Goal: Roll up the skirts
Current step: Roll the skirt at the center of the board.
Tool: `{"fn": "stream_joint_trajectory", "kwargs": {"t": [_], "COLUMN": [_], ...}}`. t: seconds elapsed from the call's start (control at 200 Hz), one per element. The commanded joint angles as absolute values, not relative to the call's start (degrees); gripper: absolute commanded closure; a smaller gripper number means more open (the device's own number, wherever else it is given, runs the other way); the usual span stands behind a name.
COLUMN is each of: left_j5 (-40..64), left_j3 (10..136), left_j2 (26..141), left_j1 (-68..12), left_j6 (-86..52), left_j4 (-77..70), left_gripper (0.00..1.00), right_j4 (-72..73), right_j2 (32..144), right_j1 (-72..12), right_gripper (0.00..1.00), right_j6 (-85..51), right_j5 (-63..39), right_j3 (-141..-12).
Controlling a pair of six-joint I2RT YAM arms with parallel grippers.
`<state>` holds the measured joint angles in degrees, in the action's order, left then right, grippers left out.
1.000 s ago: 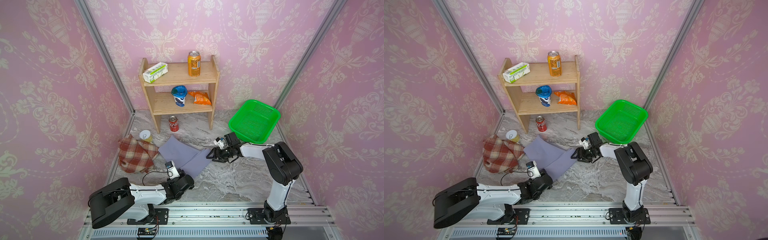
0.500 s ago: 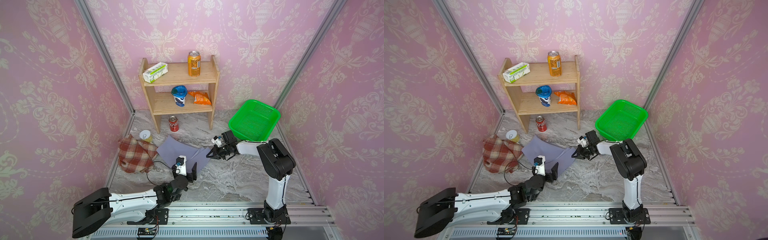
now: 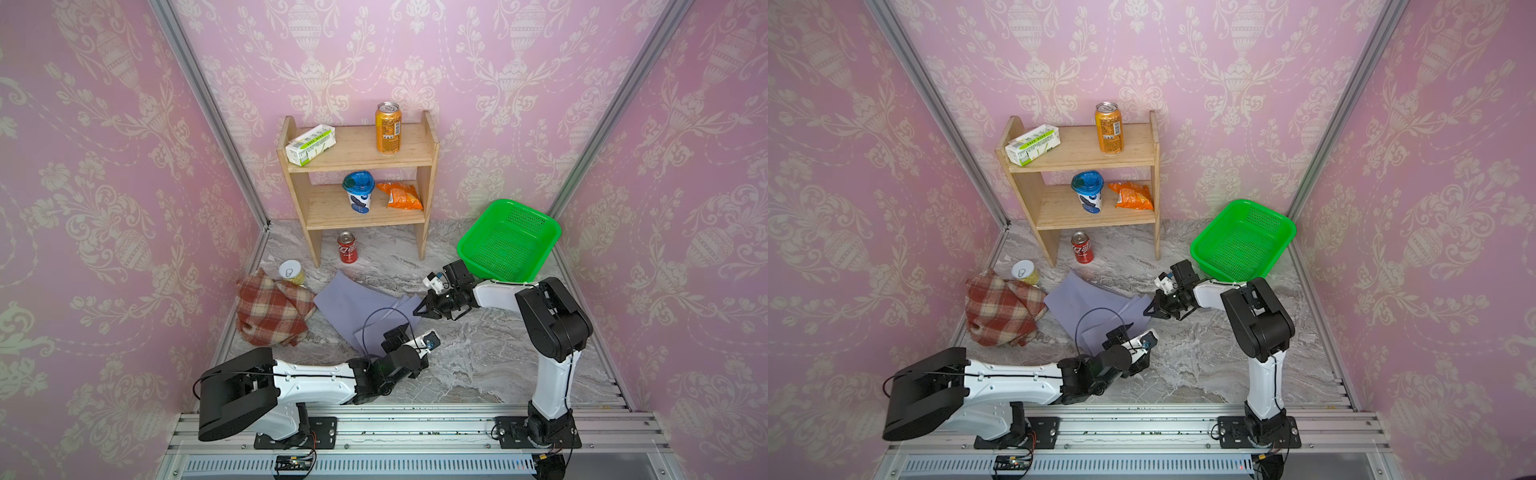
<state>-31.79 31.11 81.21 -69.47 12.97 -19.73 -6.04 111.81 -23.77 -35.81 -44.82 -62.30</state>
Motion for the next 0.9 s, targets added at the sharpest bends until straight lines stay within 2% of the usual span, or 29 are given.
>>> {"fn": "stream_joint_trajectory", "kwargs": {"t": [0.0,0.475,0.896], "left_j5": [-31.6,-42.0,-39.7], "left_j3": [31.9,32.5,40.2], "left_j2": [83.2,90.5,100.7], "left_j1": [-69.3,-68.6,-67.2], "left_j6": [16.4,13.0,14.0], "left_j4": [-18.2,-18.3,-12.0], "left_gripper": [0.16,0.14,0.17], "right_j4": [-7.2,-10.2,-9.6], "right_j2": [108.2,101.5,96.0], "right_j1": [-23.6,-20.4,-17.1], "right_gripper": [0.96,0.97,0.97], "right_j6": [-34.5,-31.7,-31.7], "right_j5": [-46.3,-47.1,-48.0], "right_j3": [-62.3,-57.0,-51.5]}}
